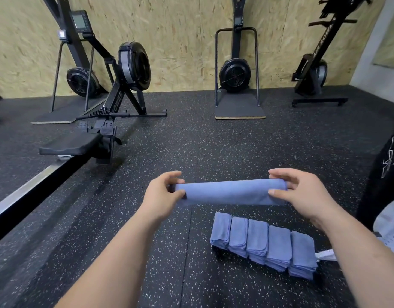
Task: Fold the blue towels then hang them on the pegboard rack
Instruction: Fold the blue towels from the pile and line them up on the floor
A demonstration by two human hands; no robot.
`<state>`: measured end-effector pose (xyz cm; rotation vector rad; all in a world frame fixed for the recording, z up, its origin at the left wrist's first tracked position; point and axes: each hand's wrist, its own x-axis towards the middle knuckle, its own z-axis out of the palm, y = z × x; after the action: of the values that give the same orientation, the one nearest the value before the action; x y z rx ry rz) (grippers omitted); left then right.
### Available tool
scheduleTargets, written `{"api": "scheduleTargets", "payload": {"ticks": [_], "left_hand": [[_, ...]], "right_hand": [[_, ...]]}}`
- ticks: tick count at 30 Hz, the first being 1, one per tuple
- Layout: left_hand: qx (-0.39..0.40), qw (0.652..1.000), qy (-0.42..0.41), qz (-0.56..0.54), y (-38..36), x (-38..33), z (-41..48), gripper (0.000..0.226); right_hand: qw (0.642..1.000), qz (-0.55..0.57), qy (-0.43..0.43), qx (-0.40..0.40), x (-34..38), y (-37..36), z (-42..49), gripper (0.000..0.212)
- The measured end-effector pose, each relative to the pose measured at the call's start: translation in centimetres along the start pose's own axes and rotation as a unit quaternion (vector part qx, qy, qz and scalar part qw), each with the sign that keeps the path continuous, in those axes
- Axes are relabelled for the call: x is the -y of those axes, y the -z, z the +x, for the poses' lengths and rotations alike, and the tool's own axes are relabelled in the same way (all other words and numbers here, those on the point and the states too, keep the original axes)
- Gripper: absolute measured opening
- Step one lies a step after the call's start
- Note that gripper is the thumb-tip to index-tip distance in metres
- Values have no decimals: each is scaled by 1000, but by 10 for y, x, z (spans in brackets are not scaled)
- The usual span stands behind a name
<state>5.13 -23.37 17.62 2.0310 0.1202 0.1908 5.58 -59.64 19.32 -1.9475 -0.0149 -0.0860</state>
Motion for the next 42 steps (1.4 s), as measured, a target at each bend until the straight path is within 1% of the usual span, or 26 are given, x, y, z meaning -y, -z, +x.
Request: {"api": "scheduleTargets", "payload": {"ticks": [1, 3, 4, 6, 8, 10, 11, 12, 13, 14, 15, 16, 18, 20, 21, 24, 27, 29, 31, 33, 34, 35, 37, 38, 40, 42], "left_hand": [[14, 999, -6, 33, 1, 1, 0, 55], [29, 991, -40, 123, 1, 2, 0, 56], [34, 986, -53, 157, 1, 3, -1, 52], [30, 979, -72, 191, 0, 1, -4, 34], [27, 969, -93, 226, 1, 0, -4, 21], [30, 962, -101, 252, 4, 1, -3, 12], [38, 969, -91, 228, 6, 3, -2, 9], [47, 983, -63, 166, 7, 5, 0, 7], [59, 995, -26, 82, 8, 4, 0, 4], [66, 998, 6, 8, 10, 4, 0, 4], [63, 997, 22, -46, 10, 2, 0, 8], [52, 995, 29, -77, 10, 2, 1, 12], [21, 993, 33, -114, 8, 1, 1, 11], [-13, 993, 34, -109, 3, 3, 1, 8], [-28, 995, 34, -86, 1, 5, 2, 7], [-40, 998, 16, 36, -9, 11, 5, 10], [-26, 988, 2, 153, -21, 6, 3, 20], [-33, 983, -6, 183, -31, -4, -3, 19], [-48, 982, -12, 181, -42, -17, -9, 18], [-57, 987, -17, 151, -56, -33, -17, 14], [-51, 992, -13, 119, -64, -40, -21, 12], [-42, 996, -4, 75, -74, -46, -26, 11], [-19, 999, 22, -38, -97, -55, -37, 14], [-10, 993, 42, -113, -108, -58, -40, 20], [10, 960, 101, -260, -125, -64, -43, 46], [48, 927, 122, -352, -135, -65, -40, 73]], "right_hand": [[999, -54, 6, -1, -3, 2, 0, 53], [987, -157, 33, -22, -9, 4, 3, 53], [978, -201, 49, -29, -10, 4, 4, 50], [961, -266, 70, -32, -9, 6, 2, 41], [954, -292, 66, -21, -8, 9, 0, 30], [962, -268, 48, -2, -13, 13, 1, 19], [974, -226, 34, 7, -17, 14, 3, 15], [987, -160, 16, 16, -20, 16, 5, 11], [996, -82, -8, 25, -22, 19, 6, 9], [999, -4, -34, 33, -23, 20, 5, 9], [995, 62, -60, 43, -25, 21, 6, 12], [990, 106, -80, 48, -27, 22, 6, 15], [985, 136, -98, 43, -30, 19, 7, 20], [987, 122, -101, 18, -30, 13, 7, 18], [989, 108, -101, 4, -31, 10, 7, 15], [994, 45, -96, -34, -38, 1, 12, 16], [993, -28, -89, -67, -38, -8, 13, 21], [990, -72, -65, -97, -24, -15, 10, 23], [986, -103, -31, -129, -4, -22, 5, 22], [981, -121, 4, -154, 18, -29, -3, 22], [980, -121, 22, -159, 28, -34, -8, 22], [980, -116, 42, -157, 37, -39, -13, 24], [981, -119, 84, -127, 51, -52, -25, 26], [981, -128, 101, -105, 55, -58, -30, 26], [977, -160, 126, -67, 59, -66, -40, 26], [976, -166, 134, -37, 58, -64, -46, 31]]}}
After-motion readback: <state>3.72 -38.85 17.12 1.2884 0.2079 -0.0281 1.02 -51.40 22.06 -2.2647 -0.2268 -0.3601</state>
